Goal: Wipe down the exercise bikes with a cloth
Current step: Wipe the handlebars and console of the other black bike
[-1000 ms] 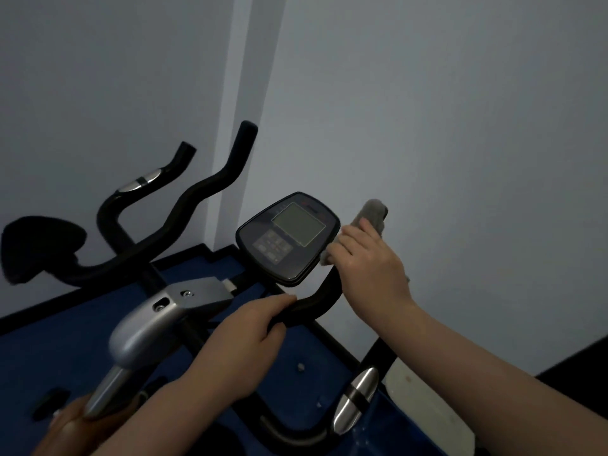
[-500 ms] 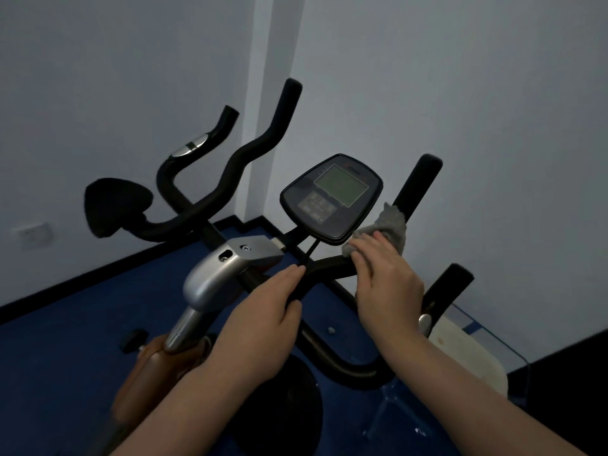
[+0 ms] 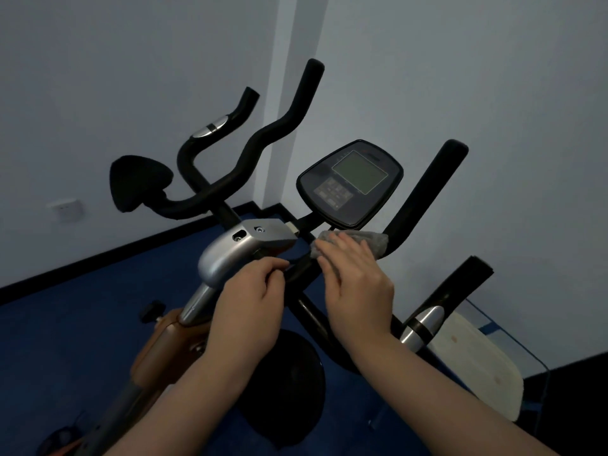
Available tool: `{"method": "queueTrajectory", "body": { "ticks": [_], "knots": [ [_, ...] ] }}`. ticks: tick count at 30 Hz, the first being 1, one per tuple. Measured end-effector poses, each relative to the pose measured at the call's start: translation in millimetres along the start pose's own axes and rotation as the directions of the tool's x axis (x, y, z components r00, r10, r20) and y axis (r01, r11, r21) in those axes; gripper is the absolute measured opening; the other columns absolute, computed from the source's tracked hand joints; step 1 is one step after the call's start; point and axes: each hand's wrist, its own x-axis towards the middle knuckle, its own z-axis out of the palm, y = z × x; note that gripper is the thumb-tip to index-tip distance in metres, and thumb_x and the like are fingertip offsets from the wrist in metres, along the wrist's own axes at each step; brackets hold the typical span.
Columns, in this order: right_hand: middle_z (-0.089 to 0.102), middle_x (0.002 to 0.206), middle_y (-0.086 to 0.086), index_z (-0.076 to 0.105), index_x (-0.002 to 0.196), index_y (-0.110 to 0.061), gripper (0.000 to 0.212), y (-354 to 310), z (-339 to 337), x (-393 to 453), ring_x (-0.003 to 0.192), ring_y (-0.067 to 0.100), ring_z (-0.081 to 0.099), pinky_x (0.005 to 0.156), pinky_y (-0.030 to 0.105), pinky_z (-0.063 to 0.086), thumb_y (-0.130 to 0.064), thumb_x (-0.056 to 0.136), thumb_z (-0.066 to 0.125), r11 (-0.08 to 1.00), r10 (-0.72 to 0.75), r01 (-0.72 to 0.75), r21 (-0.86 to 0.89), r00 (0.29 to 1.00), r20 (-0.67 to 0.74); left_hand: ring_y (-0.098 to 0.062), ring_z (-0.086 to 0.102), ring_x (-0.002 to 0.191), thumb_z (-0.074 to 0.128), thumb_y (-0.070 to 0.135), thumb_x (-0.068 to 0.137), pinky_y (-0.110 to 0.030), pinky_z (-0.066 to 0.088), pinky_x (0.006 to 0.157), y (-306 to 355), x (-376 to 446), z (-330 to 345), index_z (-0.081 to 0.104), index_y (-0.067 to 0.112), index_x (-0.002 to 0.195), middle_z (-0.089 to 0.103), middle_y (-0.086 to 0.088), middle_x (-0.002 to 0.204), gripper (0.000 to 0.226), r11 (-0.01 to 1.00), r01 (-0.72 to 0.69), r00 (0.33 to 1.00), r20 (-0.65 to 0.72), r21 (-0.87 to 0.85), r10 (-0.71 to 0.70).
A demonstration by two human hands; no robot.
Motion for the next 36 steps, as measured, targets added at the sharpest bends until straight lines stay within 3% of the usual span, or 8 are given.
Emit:
{"method": "queueTrajectory", "body": {
  "ticks": [5,13,18,21,27,29,32,36],
  "knots": [
    [0.068,0.12,0.002,0.071,0.112,-0.014,0.024,-15.2,7.2,-11.1,0.12,0.015,0.058,0.111,0.034,0.035,-0.012,0.09,0.063,0.971,-0.155,0.117,0.207,0.972,0.175,0.003,0.059,0.07,0.048,0.028,0.093,-0.022,0.041,0.056,-0.7,-3.1,-1.5,0.065,0.031,0.08,0.066,0.012,0.072,0.022,0.994,0.106,0.991,-0.088,0.029,-0.103],
    [0.063,0.128,-0.005,0.066,0.121,-0.022,0.031,-11.1,-2.9,-16.5,0.126,0.005,0.05,0.113,0.03,0.032,-0.014,0.092,0.058,0.913,-0.307,0.171,0.371,0.885,0.349,0.001,0.055,0.065,0.036,0.038,0.095,-0.022,0.039,0.056,-3.6,-30.2,4.2,0.058,0.028,0.077,0.06,0.01,0.069,0.03,0.976,0.145,0.973,-0.202,0.162,-0.111],
    [0.063,0.125,-0.018,0.065,0.119,-0.035,0.029,1.7,-9.3,-14.3,0.122,-0.008,0.049,0.109,0.025,0.037,-0.025,0.093,0.058,0.839,-0.413,0.129,0.529,0.783,0.465,0.0,0.059,0.067,0.03,0.044,0.094,-0.027,0.043,0.061,-13.1,-47.6,13.2,0.054,0.031,0.07,0.063,0.01,0.069,0.037,0.991,0.133,0.944,-0.306,0.005,-0.125],
    [0.07,0.107,-0.021,0.069,0.11,-0.037,0.023,5.0,-22.0,2.5,0.105,-0.005,0.061,0.095,0.028,0.05,-0.028,0.093,0.058,0.783,-0.389,-0.091,0.615,0.7,0.599,0.0,0.061,0.071,0.036,0.041,0.098,-0.032,0.048,0.068,-21.2,-49.8,11.6,0.061,0.028,0.073,0.067,0.008,0.073,0.037,0.984,0.144,0.934,-0.316,-0.102,-0.169],
    [0.072,0.095,-0.017,0.071,0.103,-0.035,0.019,-24.7,-17.5,41.2,0.091,-0.002,0.066,0.084,0.028,0.056,-0.026,0.094,0.057,0.666,0.016,-0.291,0.686,0.926,0.377,-0.012,0.066,0.077,0.043,0.034,0.096,-0.048,0.056,0.073,-39.3,-32.8,-19.6,0.065,0.036,0.087,0.067,0.013,0.082,0.024,0.935,0.195,0.881,-0.366,-0.297,-0.3],
    [0.069,0.098,-0.022,0.067,0.113,-0.034,0.022,-39.4,-7.7,56.1,0.095,-0.007,0.062,0.086,0.024,0.054,-0.031,0.094,0.056,0.722,0.08,-0.21,0.659,0.972,0.221,-0.014,0.066,0.082,0.043,0.031,0.095,-0.046,0.057,0.07,-41.6,-17.8,-32.8,0.065,0.035,0.089,0.065,0.018,0.085,0.023,0.934,0.178,0.884,-0.367,-0.311,-0.29],
    [0.061,0.118,-0.022,0.054,0.13,-0.032,0.038,-62.6,16.6,70.3,0.107,-0.007,0.056,0.092,0.018,0.048,-0.034,0.093,0.054,0.884,-0.143,0.067,0.462,0.981,0.133,0.005,0.059,0.088,0.043,0.027,0.095,-0.021,0.045,0.072,-46.0,5.7,-48.3,0.064,0.036,0.091,0.065,0.021,0.089,0.023,0.959,0.119,0.897,-0.386,-0.256,-0.215],
    [0.048,0.143,-0.008,0.05,0.135,-0.027,0.041,-77.0,55.8,73.0,0.137,0.013,0.033,0.119,0.038,0.016,-0.028,0.094,0.05,0.829,-0.545,0.513,0.223,0.653,0.526,0.005,0.059,0.083,0.043,0.024,0.097,-0.009,0.043,0.067,-59.7,30.8,-57.5,0.064,0.03,0.09,0.066,0.018,0.086,0.023,0.943,0.118,0.906,-0.354,-0.311,-0.23]
  ]
}}
